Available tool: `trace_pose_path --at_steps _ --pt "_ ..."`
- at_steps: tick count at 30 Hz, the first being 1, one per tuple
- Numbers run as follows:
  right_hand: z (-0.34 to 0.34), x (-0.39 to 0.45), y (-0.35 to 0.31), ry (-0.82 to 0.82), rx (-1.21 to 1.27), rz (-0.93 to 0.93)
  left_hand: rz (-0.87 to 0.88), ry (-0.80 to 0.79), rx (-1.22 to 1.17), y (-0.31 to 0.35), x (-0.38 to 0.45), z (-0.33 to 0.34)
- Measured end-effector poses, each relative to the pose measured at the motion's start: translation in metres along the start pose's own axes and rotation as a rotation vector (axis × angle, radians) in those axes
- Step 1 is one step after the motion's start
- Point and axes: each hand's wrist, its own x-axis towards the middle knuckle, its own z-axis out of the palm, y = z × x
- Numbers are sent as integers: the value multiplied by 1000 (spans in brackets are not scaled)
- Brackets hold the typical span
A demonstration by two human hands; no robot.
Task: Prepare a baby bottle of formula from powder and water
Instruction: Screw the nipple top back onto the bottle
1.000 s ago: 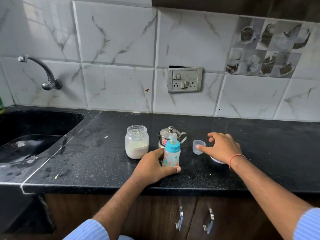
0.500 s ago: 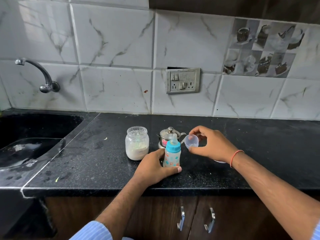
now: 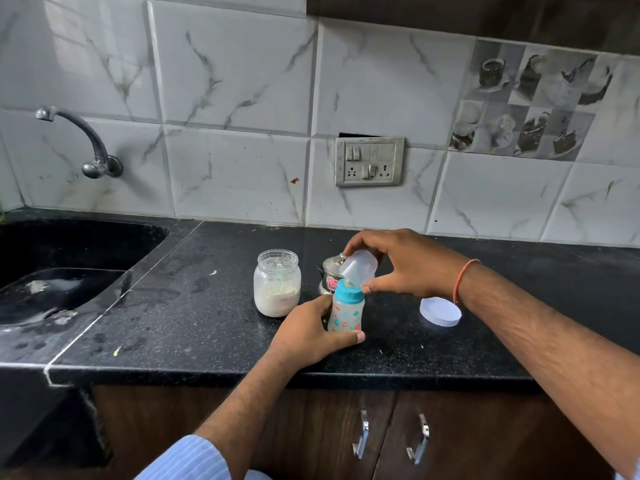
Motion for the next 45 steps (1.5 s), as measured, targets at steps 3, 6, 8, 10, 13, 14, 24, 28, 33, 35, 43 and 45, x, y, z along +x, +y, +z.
trace_pose_path --at_steps 3,6,8,10,13,14,24,28,33,35,43,45 --pt "-2 4 -7 -79 -70 -38 -2 -4 5 1 0 0" --pt "0 7 -8 -119 -130 -61 -3 -6 -2 1 1 0" --pt "2 9 -7 -131 -158 -63 -5 -7 2 1 1 0" --pt "4 10 -7 -141 -181 -64 -4 -3 11 1 1 0" --pt "5 12 -6 -148 -201 -65 3 3 14 1 0 -1" --pt "5 12 -6 -151 -207 -65 4 3 14 1 0 -1" --pt "11 14 -8 -189 -244 -46 5 15 12 3 -1 -1" --pt "11 17 -9 -211 -283 -43 9 25 25 5 -2 0" --pt "11 21 -13 -238 -359 -54 9 34 28 5 -2 1" --pt "12 22 -12 -240 -355 -47 7 35 24 5 -2 1" --pt "19 16 -9 -190 -274 3 -4 27 -2 2 -2 1" --pt "20 13 -10 -159 -284 17 -9 30 0 2 -2 1"
